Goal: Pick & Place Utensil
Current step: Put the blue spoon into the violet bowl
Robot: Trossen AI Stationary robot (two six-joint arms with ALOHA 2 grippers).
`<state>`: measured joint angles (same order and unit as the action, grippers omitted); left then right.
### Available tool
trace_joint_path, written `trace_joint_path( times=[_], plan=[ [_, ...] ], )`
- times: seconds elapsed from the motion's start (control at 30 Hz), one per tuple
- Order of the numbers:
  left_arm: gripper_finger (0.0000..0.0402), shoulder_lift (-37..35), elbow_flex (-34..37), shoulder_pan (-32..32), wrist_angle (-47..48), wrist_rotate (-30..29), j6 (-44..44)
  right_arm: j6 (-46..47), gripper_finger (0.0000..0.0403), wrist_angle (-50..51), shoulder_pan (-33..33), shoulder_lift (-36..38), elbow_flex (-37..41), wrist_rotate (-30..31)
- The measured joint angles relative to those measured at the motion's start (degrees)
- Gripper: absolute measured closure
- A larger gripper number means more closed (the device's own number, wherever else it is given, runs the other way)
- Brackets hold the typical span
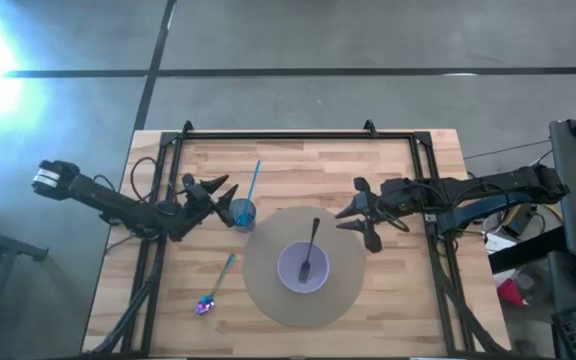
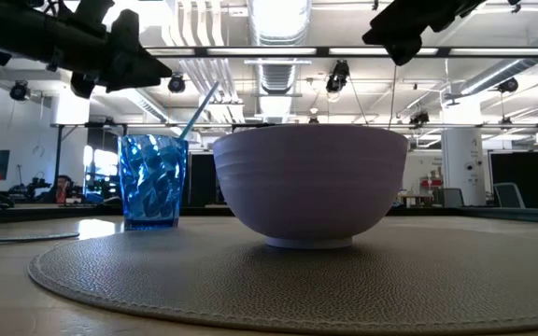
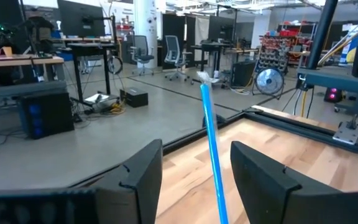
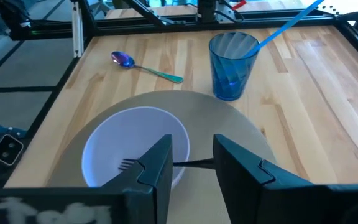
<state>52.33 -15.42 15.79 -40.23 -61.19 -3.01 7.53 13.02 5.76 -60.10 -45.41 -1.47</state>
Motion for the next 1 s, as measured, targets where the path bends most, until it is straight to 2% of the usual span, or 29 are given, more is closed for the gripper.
trace_joint_path(
  times=[0.13, 0.33, 0.53, 0.63, 0.77, 0.87, 1.0],
  plan=[
    [0.0219, -1.18, -0.64, 0.07, 0.08, 0.66, 0.17, 0.0, 0.0287, 0.02, 0.39, 0.0, 0.0, -0.02],
    [0.0219, -2.51, -5.85, 0.2, 5.54, 7.46, 3.37, -0.84, 0.0285, 0.04, 0.39, 0.0, 0.0, 0.0],
    [0.022, -2.06, -18.39, 0.21, 28.75, 7.82, 0.85, -1.09, 0.0297, 0.18, 0.39, 0.0, 0.0, 0.0],
    [0.022, -1.06, -26.44, 0.28, 45.22, 9.18, -5.09, -1.09, 0.0303, 0.6, 0.39, 0.0, 0.0, 0.0],
    [0.022, 0.6, -35.72, 0.76, 64.07, 14.11, -14.51, -1.1, 0.0309, 1.97, 0.39, 0.0, 0.0, 0.0],
    [0.022, 1.82, -40.52, 1.71, 71.89, 18.82, -20.59, -0.78, 0.0314, 2.87, 0.39, 0.0, 0.0, 0.0],
    [0.022, 3.49, -44.05, 3.45, 74.79, 24.25, -25.13, -0.42, 0.0319, 3.54, 0.39, 0.0, 0.0, 0.0]
  ],
)
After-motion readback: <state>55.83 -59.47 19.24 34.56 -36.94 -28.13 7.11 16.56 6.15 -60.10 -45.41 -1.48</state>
